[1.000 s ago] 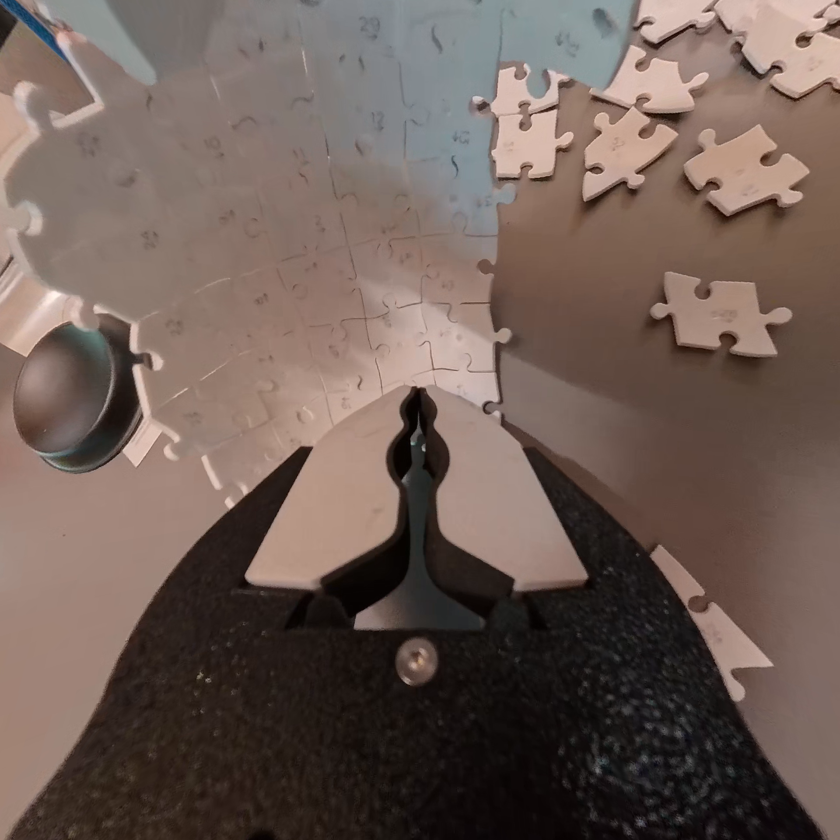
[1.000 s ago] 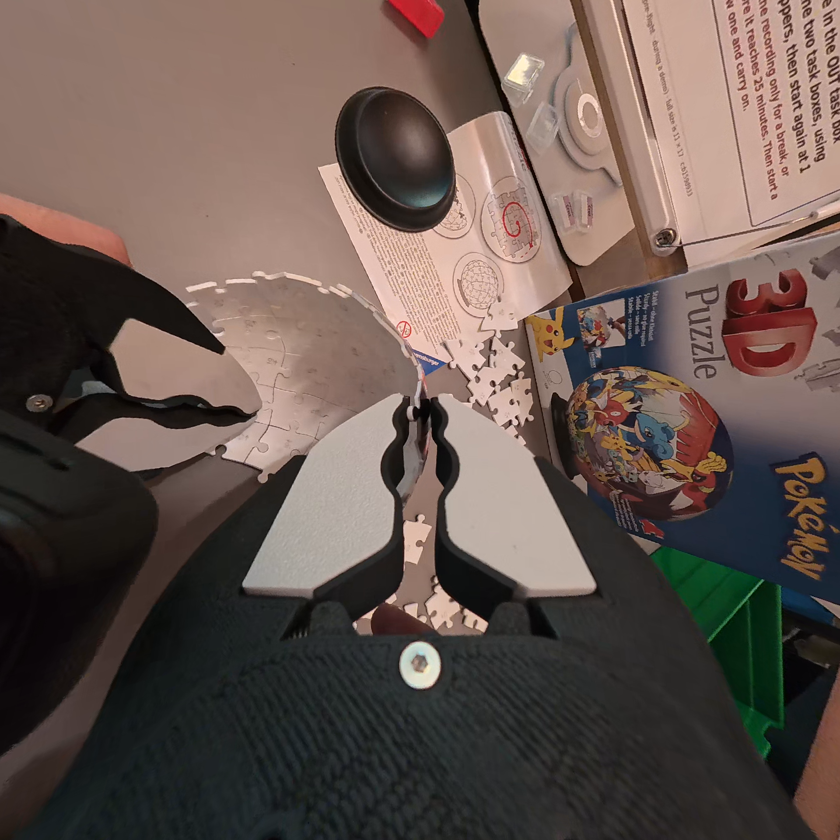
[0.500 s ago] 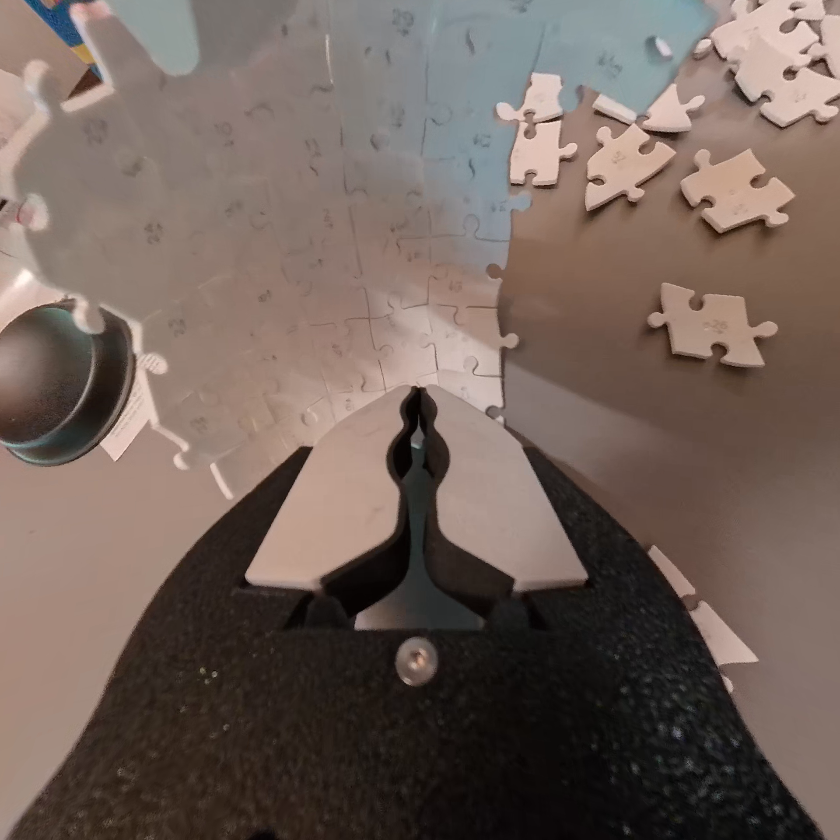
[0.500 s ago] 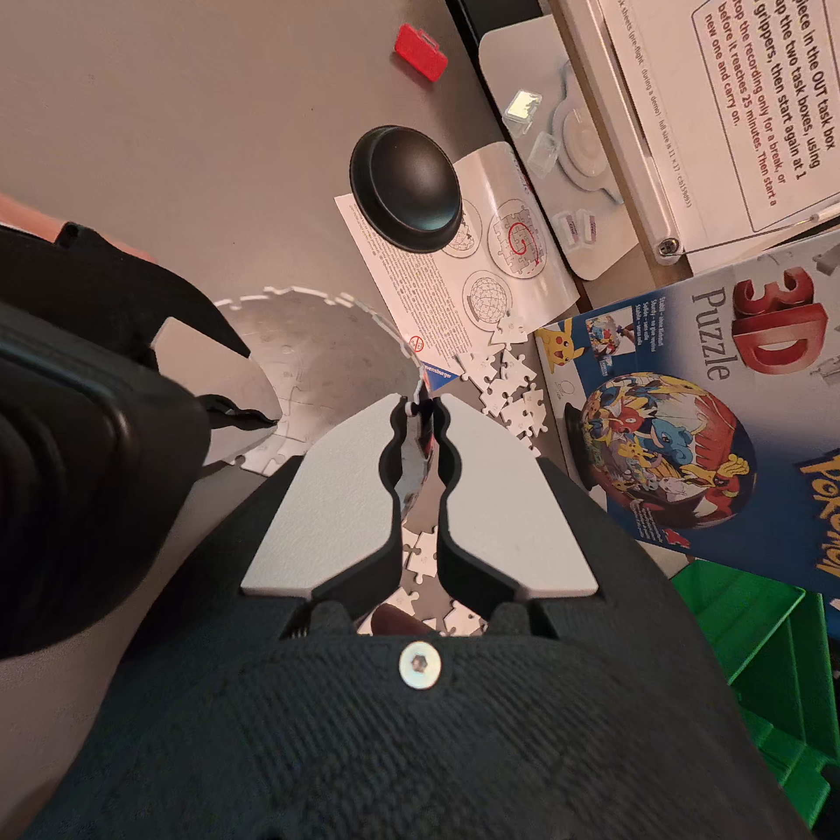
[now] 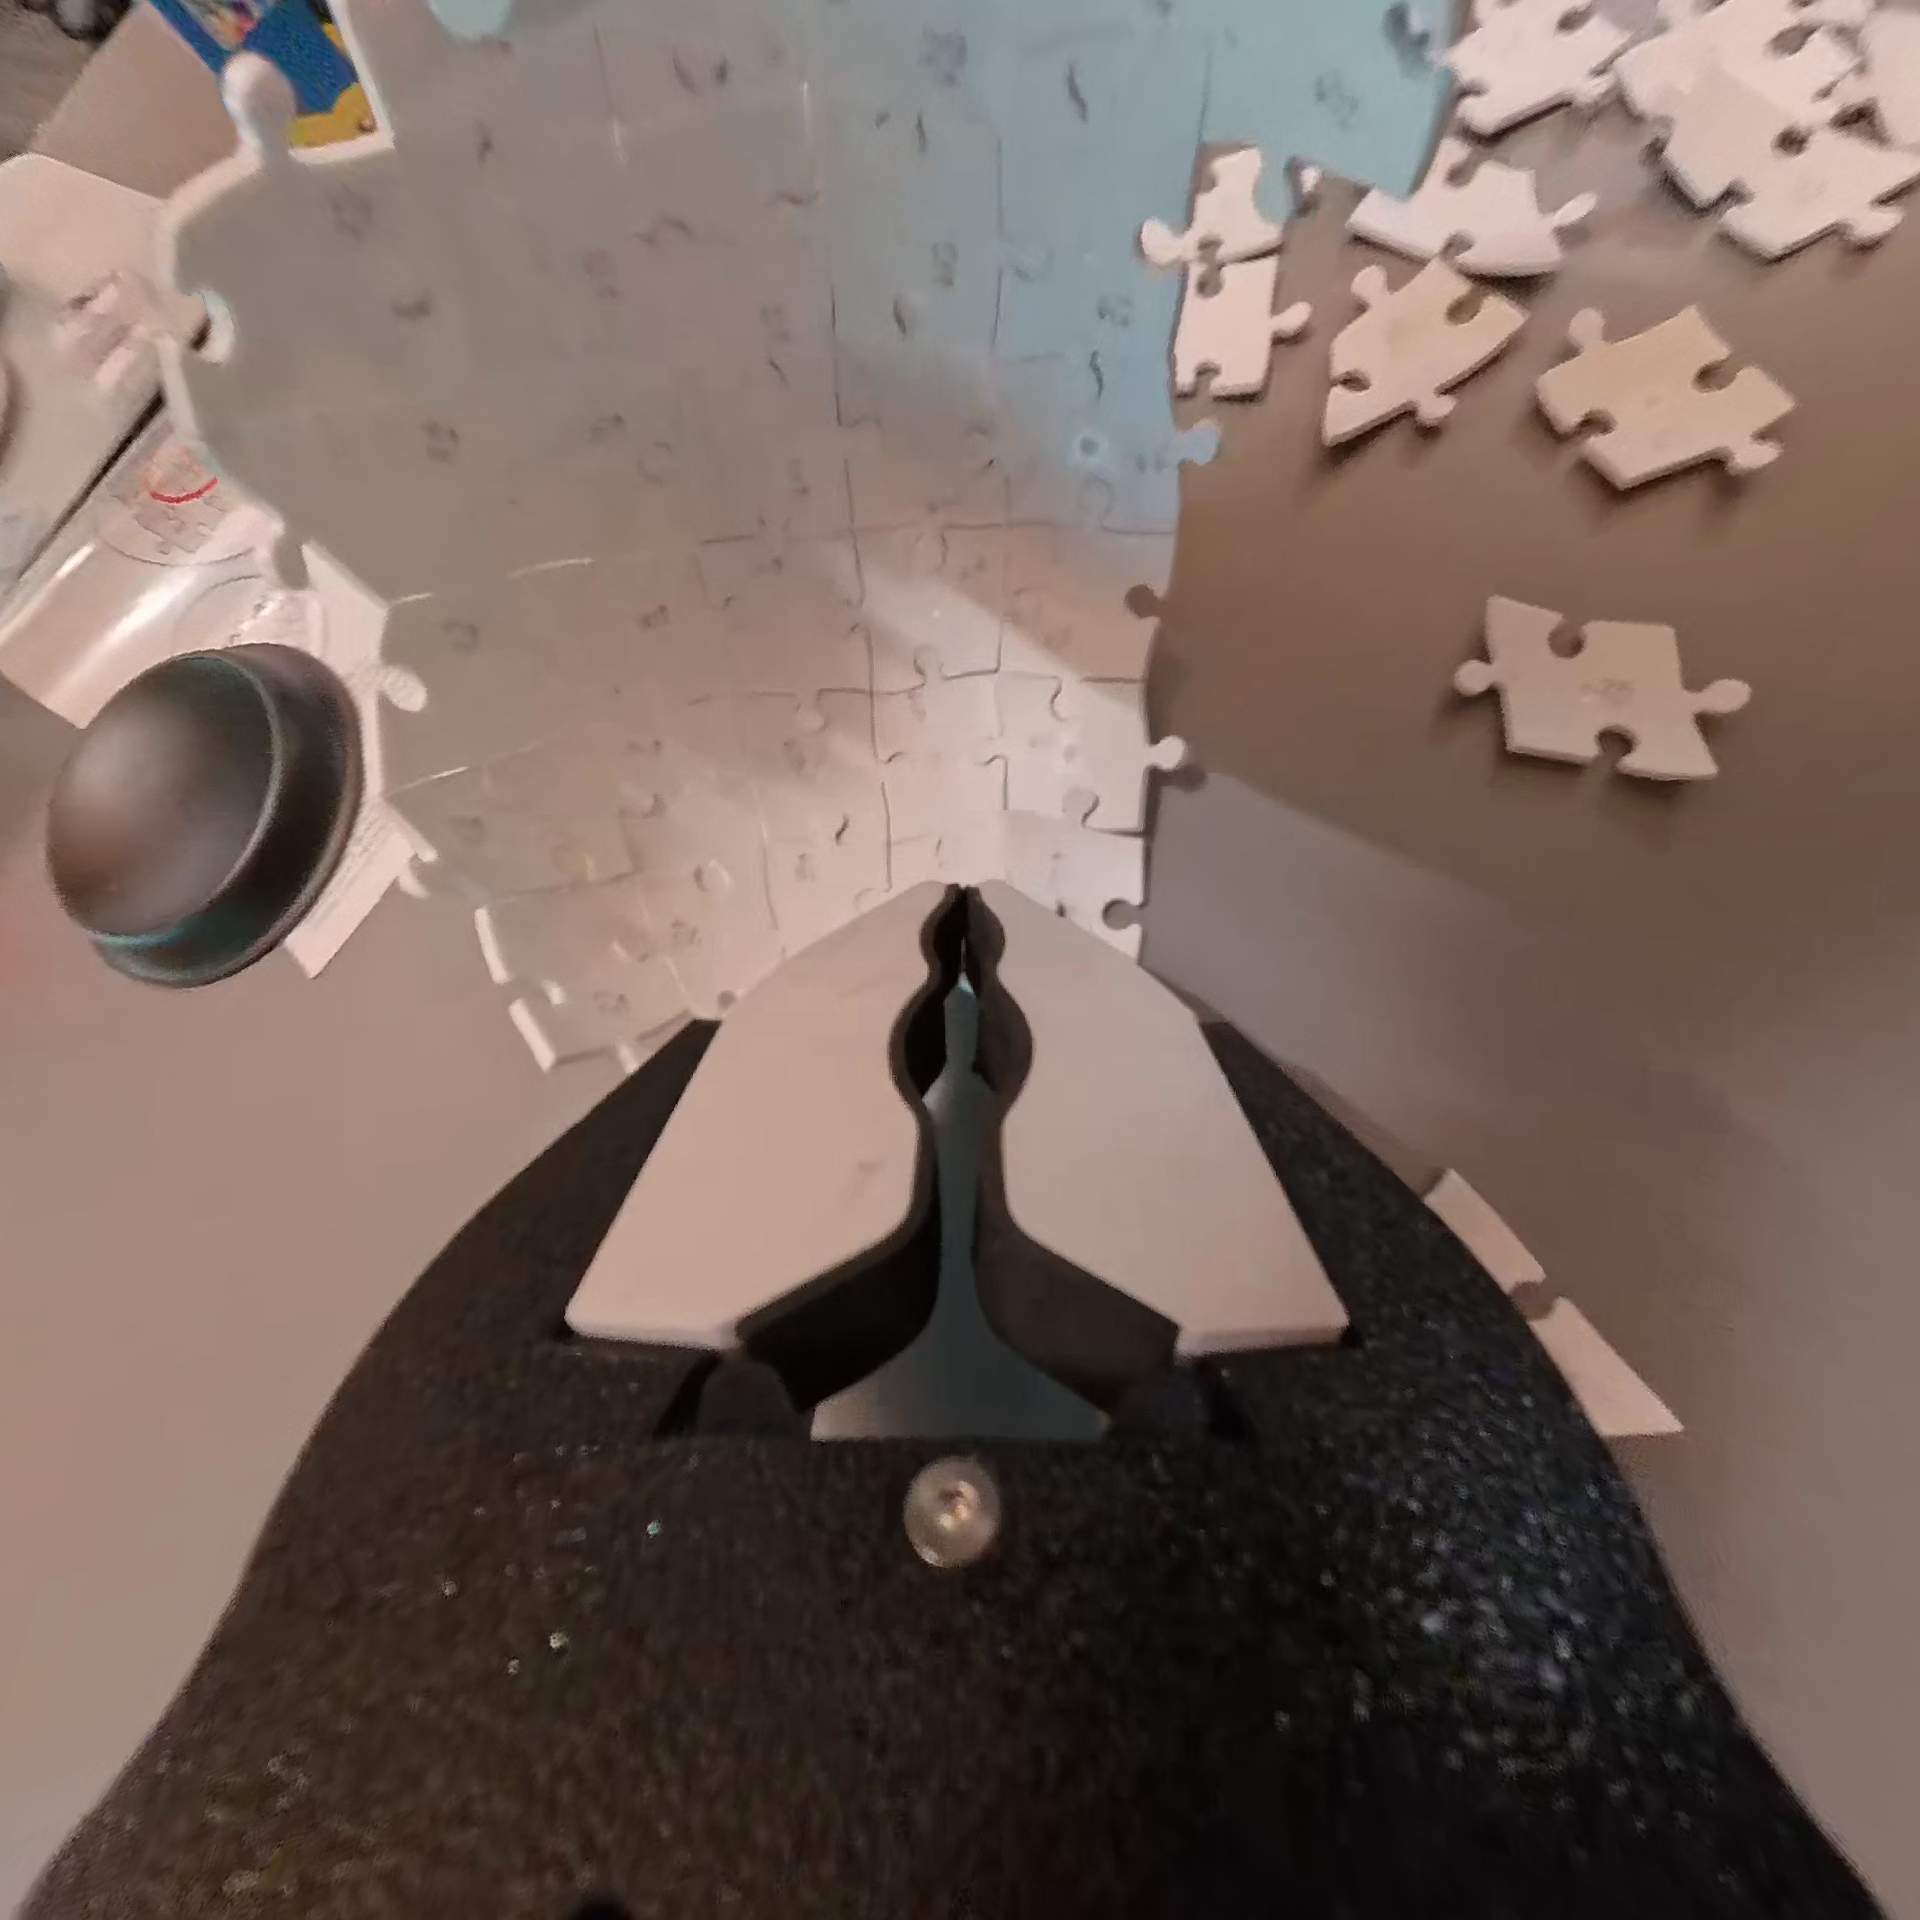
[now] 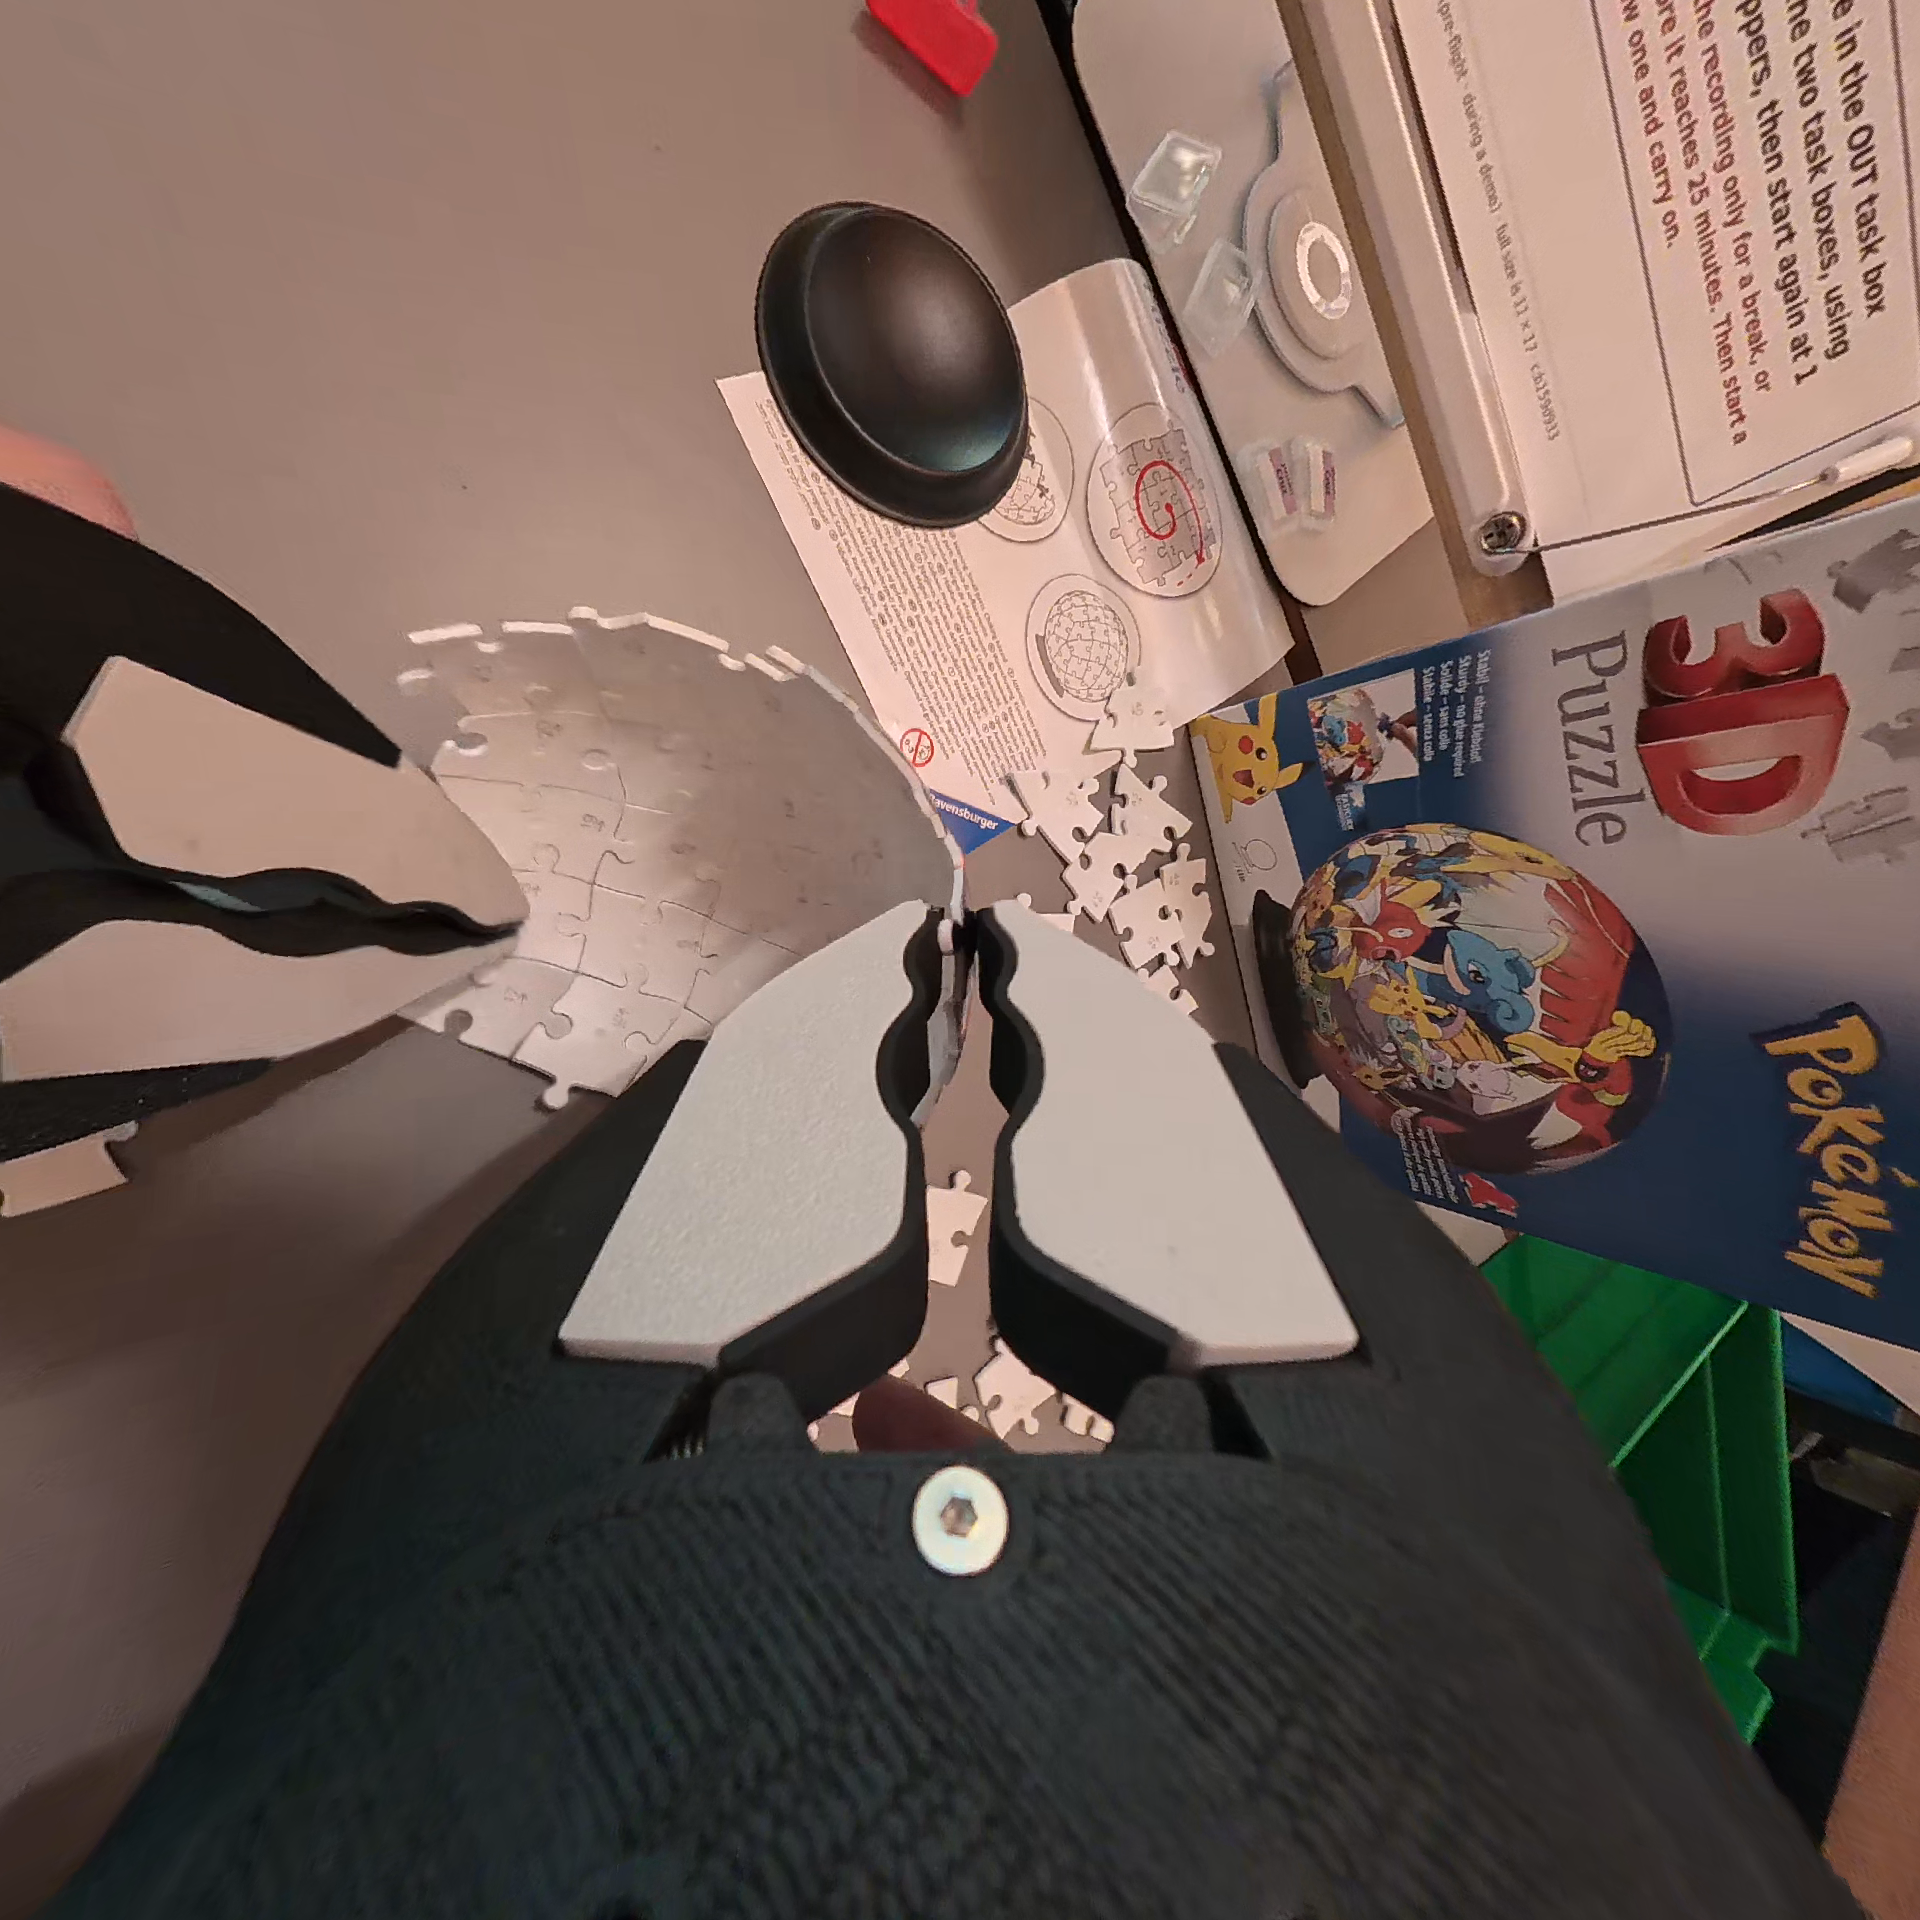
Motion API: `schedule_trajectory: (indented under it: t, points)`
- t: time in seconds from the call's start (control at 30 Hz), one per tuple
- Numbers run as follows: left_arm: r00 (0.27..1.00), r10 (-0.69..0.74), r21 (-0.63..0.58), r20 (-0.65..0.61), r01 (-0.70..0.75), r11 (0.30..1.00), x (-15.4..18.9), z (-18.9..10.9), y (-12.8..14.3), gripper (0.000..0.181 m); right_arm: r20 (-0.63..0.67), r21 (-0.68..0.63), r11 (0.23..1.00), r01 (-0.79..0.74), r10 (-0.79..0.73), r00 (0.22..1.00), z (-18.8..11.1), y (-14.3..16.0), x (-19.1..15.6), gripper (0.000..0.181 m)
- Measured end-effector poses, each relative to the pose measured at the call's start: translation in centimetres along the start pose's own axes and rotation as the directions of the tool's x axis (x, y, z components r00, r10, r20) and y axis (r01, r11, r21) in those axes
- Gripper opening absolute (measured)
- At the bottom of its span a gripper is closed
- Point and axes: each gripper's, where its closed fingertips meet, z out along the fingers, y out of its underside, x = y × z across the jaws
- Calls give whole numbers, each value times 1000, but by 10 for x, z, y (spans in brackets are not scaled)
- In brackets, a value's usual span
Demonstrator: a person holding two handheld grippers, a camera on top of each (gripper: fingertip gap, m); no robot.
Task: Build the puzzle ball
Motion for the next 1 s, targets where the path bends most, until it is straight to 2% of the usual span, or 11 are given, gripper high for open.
schedule_trajectory:
  t: [0.1,0.37,0.8,1.0]
  points:
    - [999,0,-19,38,1,1000,-4,0,2,0,-7,10,1000,27,-27,1000,-2,-5,-3,7]
    - [997,-66,-43,47,68,997,-8,3,4,0,-6,25,998,62,-62,998,-8,-14,-13,8]
    - [997,-68,-50,40,70,996,-7,4,5,0,3,103,994,-28,28,1000,-9,-13,-15,9]
    - [992,-126,-57,14,127,990,-8,4,6,0,5,107,994,-20,20,1000,-9,-12,-11,9]
